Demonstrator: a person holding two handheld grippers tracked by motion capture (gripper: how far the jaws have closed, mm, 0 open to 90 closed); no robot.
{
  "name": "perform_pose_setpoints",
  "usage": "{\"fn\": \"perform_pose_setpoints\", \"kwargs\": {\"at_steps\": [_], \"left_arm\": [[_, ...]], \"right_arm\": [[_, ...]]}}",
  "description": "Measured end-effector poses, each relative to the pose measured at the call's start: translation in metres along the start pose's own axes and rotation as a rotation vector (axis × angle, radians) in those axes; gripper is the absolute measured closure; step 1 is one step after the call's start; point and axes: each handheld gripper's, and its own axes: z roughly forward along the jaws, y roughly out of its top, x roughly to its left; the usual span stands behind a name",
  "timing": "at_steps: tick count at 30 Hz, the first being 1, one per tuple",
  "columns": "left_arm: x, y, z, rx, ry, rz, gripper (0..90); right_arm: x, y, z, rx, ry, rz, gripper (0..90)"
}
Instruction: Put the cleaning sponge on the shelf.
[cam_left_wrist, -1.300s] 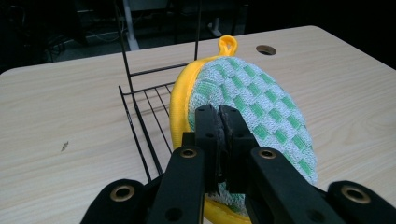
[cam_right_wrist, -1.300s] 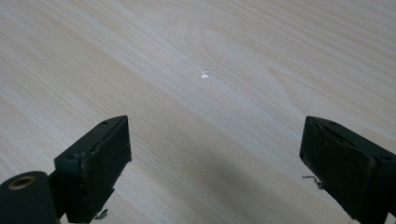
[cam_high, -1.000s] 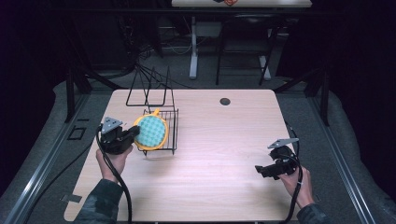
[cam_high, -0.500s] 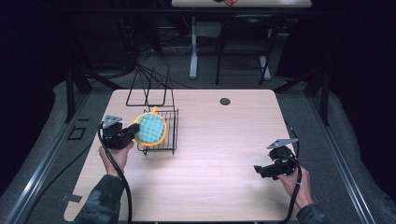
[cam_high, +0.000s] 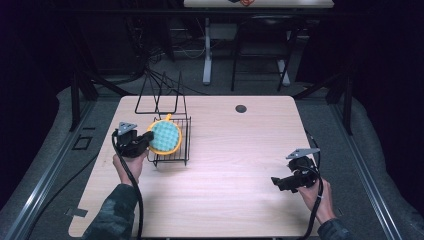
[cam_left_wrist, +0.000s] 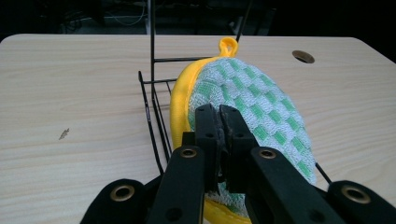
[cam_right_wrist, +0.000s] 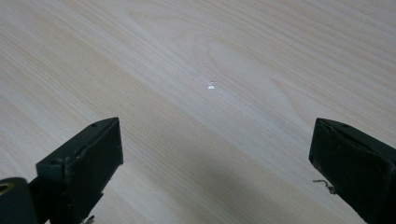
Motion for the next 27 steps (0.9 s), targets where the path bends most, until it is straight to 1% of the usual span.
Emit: {"fn": "perform_pose_setpoints", "kwargs": {"at_steps": [1, 2, 3, 4, 5, 6, 8, 10, 11, 12, 13, 14, 15, 17, 20, 21, 23, 24, 27], "left_arm": [[0.0, 0.0, 0.002, 0.012, 0.002, 0.004, 87.3], [0.001, -0.001, 0.003, 0.001, 0.005, 0.004, 87.3], [0.001, -0.001, 0.005, 0.004, 0.004, 0.004, 87.3], [0.001, -0.001, 0.006, 0.005, 0.0, 0.001, 87.3], [0.001, -0.001, 0.007, 0.006, -0.005, -0.011, 87.3], [0.0, -0.001, 0.009, 0.007, -0.014, -0.011, 87.2], [0.0, -0.001, 0.009, 0.003, -0.014, -0.014, 87.2], [0.0, -0.001, 0.01, 0.005, -0.004, -0.013, 87.2], [0.001, -0.001, 0.011, 0.0, -0.004, -0.016, 87.2], [0.002, -0.001, 0.011, 0.006, 0.001, -0.016, 87.2], [0.004, -0.001, 0.012, 0.004, 0.005, -0.022, 87.2], [0.007, -0.002, 0.014, 0.004, 0.007, -0.044, 87.1], [0.007, -0.003, 0.015, 0.007, 0.008, -0.055, 87.1], [0.008, -0.003, 0.016, 0.01, 0.01, -0.053, 87.1], [0.008, -0.004, 0.02, 0.0, 0.012, -0.064, 87.1], [0.007, -0.004, 0.022, 0.01, 0.014, -0.057, 87.1], [0.006, -0.005, 0.023, 0.008, 0.017, -0.059, 87.1], [0.004, -0.005, 0.026, 0.021, 0.016, -0.047, 87.1], [0.003, -0.005, 0.029, 0.031, 0.021, -0.045, 87.2]], "right_arm": [[0.0, 0.0, 0.001, 0.003, 0.003, 0.0, 2.1], [0.0, 0.0, 0.001, 0.004, 0.003, -0.001, 2.1], [0.001, 0.0, 0.001, 0.004, 0.003, -0.002, 2.2], [0.001, 0.0, 0.001, 0.005, 0.002, -0.004, 2.7], [0.001, -0.001, 0.001, 0.0, -0.001, 0.0, 3.6], [0.0, -0.002, 0.002, 0.011, -0.003, 0.0, 3.7], [0.0, -0.003, 0.003, 0.011, -0.001, 0.005, 3.7], [-0.001, -0.003, 0.002, 0.021, 0.0, 0.005, 3.6], [-0.001, -0.003, 0.003, 0.016, -0.001, 0.006, 3.6], [-0.001, -0.003, 0.003, 0.012, -0.002, 0.004, 3.6], [0.0, -0.003, 0.002, 0.016, -0.006, -0.003, 3.6], [0.0, -0.003, 0.001, 0.02, -0.005, -0.001, 3.6], [0.0, -0.004, 0.001, 0.021, -0.005, -0.002, 3.6], [0.0, -0.004, 0.001, 0.021, -0.004, -0.002, 3.7], [0.0, -0.005, 0.003, 0.018, -0.005, -0.002, 3.6], [0.0, -0.004, 0.003, 0.025, -0.002, -0.005, 3.6], [0.0, -0.004, 0.003, 0.025, -0.005, -0.007, 3.6], [0.0, -0.004, 0.003, 0.023, -0.002, -0.006, 3.6], [-0.001, -0.004, 0.003, 0.02, -0.003, -0.005, 3.6]]}}
